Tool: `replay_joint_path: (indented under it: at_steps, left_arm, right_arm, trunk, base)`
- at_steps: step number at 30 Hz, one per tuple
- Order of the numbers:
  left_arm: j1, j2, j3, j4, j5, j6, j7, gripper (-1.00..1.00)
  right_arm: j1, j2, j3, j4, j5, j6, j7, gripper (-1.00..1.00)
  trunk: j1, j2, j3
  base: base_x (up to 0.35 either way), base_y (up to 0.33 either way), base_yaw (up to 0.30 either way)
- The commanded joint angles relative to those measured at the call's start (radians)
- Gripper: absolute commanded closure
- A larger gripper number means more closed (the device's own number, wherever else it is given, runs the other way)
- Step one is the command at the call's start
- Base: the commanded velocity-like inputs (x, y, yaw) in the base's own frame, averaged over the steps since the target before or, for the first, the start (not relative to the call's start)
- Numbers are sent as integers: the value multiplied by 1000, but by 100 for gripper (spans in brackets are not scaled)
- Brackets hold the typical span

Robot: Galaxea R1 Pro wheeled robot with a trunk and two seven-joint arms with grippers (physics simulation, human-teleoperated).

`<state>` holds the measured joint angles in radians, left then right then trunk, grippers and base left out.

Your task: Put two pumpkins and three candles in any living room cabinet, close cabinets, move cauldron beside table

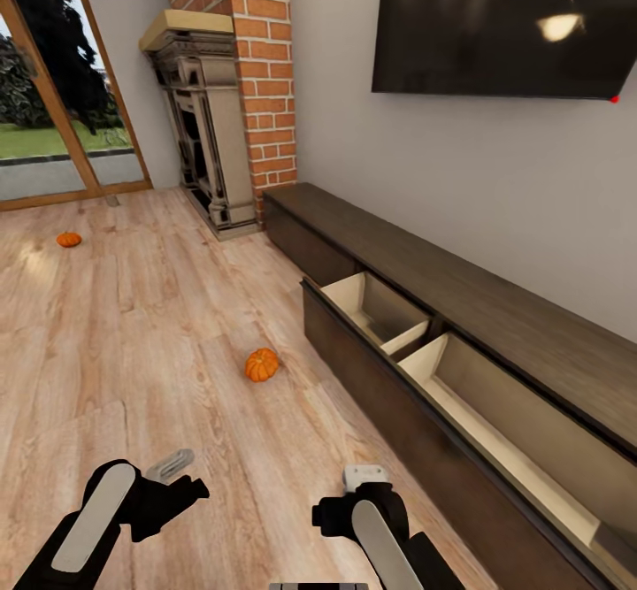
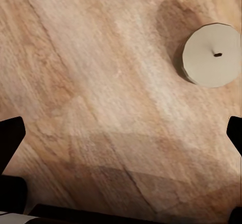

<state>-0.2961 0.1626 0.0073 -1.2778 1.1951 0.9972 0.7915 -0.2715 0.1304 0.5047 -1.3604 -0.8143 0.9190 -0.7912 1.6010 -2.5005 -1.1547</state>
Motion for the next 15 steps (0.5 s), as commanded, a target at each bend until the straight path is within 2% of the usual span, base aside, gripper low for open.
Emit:
replay_joint_path:
  at_steps: [1,8,15]
  left_arm:
    - [0,0,0,0,0,0,0,-100]
    - [0,0,1,0,0,0,-1,-100]
    - [0,0,1,0,0,0,-1,-100]
  right_arm:
    - [0,0,0,0,0,0,-2,-100]
    - [0,0,0,0,0,0,-6,-100]
    - [0,0,-1,0,0,0,-6,-100]
  trunk:
    - [0,0,0]
    - [0,0,0]
    - [0,0,0]
  base:
    - [0,77,0]
    - [0,52,0]
    - [18,249,0]
